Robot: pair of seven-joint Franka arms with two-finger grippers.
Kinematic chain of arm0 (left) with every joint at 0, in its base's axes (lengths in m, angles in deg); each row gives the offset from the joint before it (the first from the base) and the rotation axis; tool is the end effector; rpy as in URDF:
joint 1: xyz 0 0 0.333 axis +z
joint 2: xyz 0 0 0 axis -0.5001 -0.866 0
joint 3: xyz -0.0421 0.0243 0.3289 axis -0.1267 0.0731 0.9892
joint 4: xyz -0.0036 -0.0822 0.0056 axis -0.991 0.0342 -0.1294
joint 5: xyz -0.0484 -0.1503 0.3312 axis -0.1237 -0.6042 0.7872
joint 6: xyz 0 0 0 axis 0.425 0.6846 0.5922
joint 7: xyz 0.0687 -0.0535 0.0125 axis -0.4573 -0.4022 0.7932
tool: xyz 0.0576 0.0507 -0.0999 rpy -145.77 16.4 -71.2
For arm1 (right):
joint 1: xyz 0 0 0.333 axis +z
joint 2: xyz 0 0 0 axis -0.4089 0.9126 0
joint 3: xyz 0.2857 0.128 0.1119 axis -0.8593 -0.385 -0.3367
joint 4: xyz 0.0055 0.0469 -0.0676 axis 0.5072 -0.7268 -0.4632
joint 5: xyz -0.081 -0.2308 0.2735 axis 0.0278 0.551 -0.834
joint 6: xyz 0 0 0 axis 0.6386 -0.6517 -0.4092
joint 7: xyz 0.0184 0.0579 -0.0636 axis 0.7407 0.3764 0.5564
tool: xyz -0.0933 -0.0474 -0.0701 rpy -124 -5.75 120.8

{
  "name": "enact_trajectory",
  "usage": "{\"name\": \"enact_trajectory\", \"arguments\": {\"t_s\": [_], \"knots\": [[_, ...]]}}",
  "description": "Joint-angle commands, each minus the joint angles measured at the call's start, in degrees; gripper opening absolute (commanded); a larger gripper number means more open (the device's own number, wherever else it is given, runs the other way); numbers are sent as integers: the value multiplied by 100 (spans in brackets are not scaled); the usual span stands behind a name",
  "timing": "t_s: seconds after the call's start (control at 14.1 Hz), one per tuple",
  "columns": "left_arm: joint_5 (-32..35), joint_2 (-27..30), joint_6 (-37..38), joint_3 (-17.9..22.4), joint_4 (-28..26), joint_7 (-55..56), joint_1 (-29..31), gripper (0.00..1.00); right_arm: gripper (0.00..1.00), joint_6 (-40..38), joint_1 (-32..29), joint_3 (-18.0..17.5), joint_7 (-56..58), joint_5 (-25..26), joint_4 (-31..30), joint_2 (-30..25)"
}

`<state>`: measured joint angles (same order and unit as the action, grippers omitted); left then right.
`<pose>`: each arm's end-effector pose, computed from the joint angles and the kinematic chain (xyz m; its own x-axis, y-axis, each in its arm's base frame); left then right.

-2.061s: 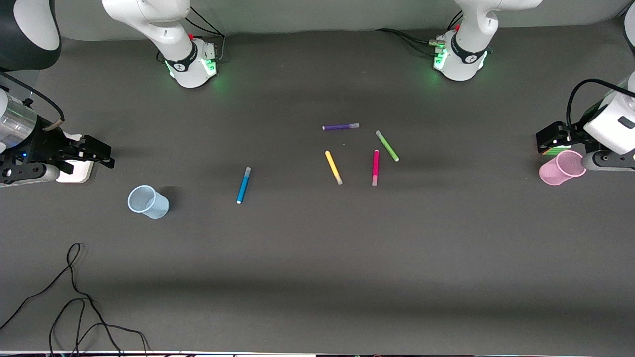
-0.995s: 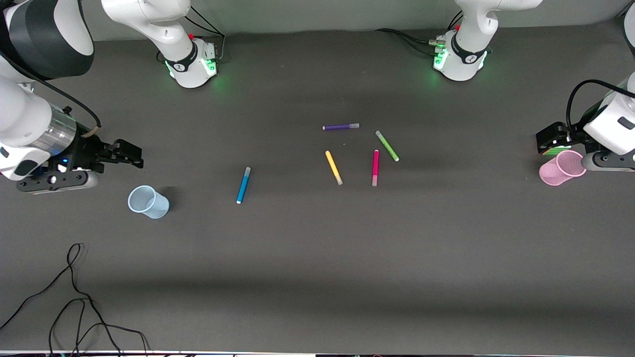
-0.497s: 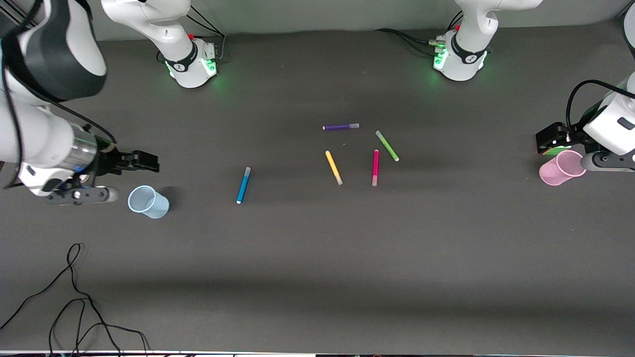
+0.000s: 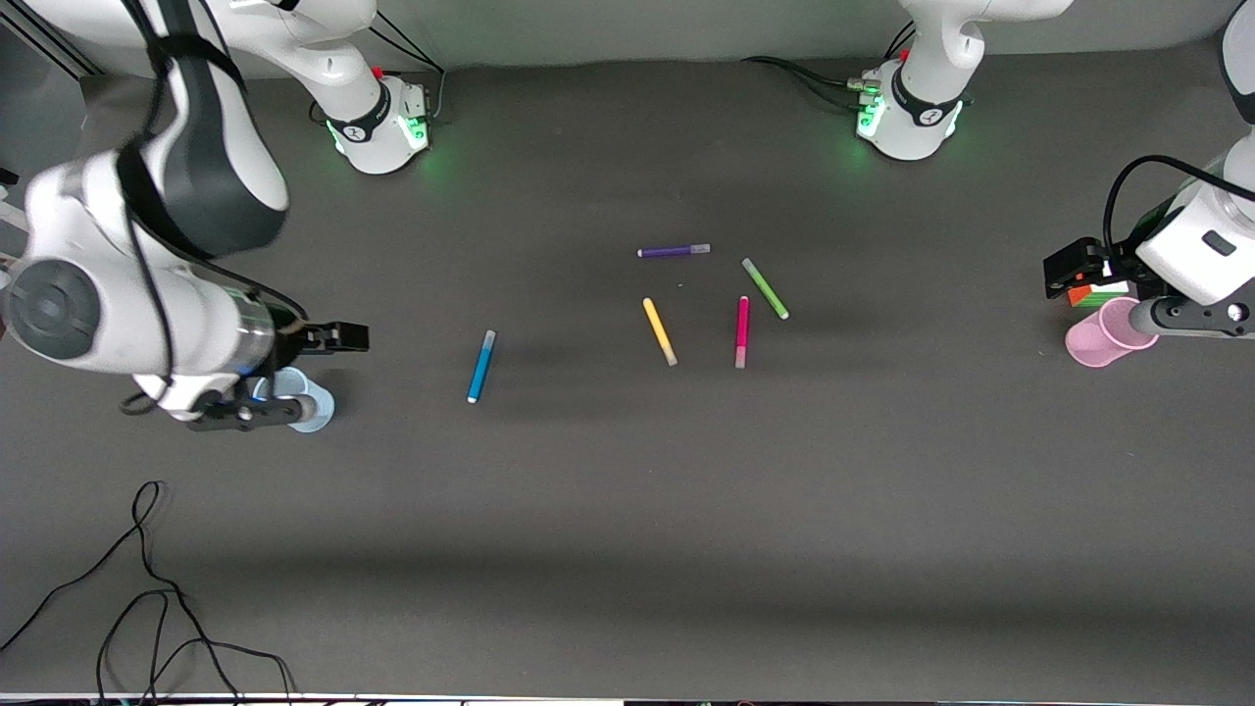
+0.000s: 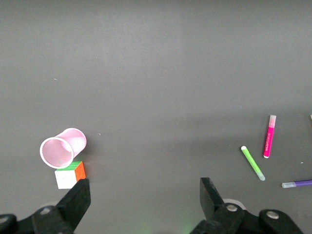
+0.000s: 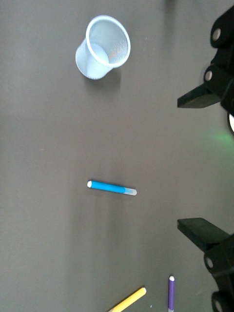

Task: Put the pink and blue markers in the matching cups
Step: 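Grasp the blue marker with the right gripper while the left gripper reaches the pink marker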

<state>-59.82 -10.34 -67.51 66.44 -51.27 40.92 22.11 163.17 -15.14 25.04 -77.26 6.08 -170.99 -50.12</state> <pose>0.5333 -0.0309 0.5837 0.9945 -0.0672 -0.0801 -0.0702 -0.9969 -0.0345 0.5898 0.1414 0.4664 0.9523 0.0584 -0.2994 0.0521 -0.9982 -0.0290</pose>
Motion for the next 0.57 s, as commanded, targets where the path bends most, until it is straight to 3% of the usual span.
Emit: {"name": "enact_trajectory", "arguments": {"t_s": [0.0, 0.21, 0.5], "knots": [[-54, -79, 61, 63, -15, -78, -63, 100, 100, 352, 182, 21, -167, -46, -291, 263], [-54, -159, 79, 28, -15, -69, -212, 100, 100, 835, 322, 21, -167, -221, -705, 589], [-245, -185, 43, -8, -15, 132, -590, 100, 100, 1100, 410, 29, -176, -783, -724, 1308]]}}
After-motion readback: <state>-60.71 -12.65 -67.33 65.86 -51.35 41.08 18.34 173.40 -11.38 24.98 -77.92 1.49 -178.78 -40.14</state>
